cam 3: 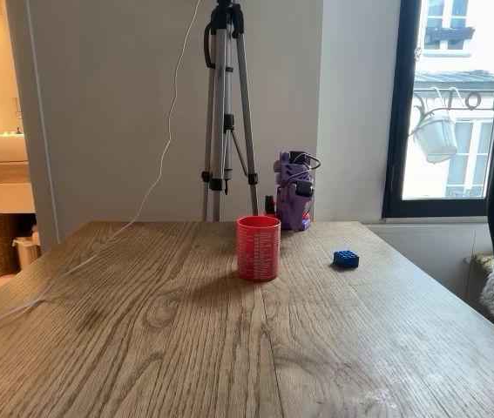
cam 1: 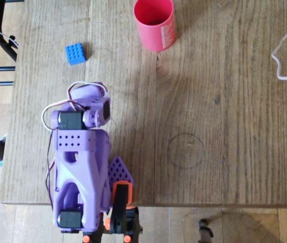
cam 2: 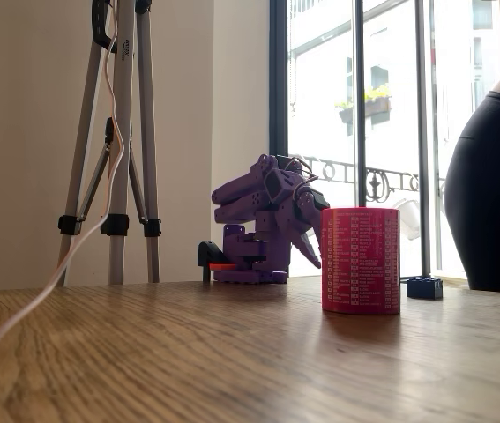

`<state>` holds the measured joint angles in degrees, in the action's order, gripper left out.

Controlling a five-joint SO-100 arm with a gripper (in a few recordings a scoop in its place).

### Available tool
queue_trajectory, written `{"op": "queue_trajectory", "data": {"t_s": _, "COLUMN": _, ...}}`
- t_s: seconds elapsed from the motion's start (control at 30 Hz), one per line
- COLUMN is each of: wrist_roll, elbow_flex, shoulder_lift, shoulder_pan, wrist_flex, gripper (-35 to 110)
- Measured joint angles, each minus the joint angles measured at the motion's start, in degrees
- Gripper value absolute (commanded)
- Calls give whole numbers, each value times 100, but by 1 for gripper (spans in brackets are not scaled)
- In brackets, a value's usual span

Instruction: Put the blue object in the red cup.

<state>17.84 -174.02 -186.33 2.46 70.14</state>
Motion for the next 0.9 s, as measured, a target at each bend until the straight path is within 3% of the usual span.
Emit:
{"op": "queue_trajectory", "data": {"t_s": 0.37, "wrist_roll": -62, "elbow_flex": 3911, "shoulder_lift": 4430, "shoulder_pan": -220, "wrist_flex": 589, "gripper": 1}}
{"op": "queue_trajectory", "data": {"t_s": 0.63, "wrist_roll": -88, "elbow_flex": 6838, "shoulder_lift": 7453, "shoulder_pan": -861, "wrist_flex": 1661, "gripper": 1}}
{"op": "queue_trajectory", "data": {"t_s": 0.9, "wrist_roll": -457, "elbow_flex": 7937, "shoulder_lift": 8921, "shoulder_pan": -1688, "wrist_flex": 1582, "gripper": 1}}
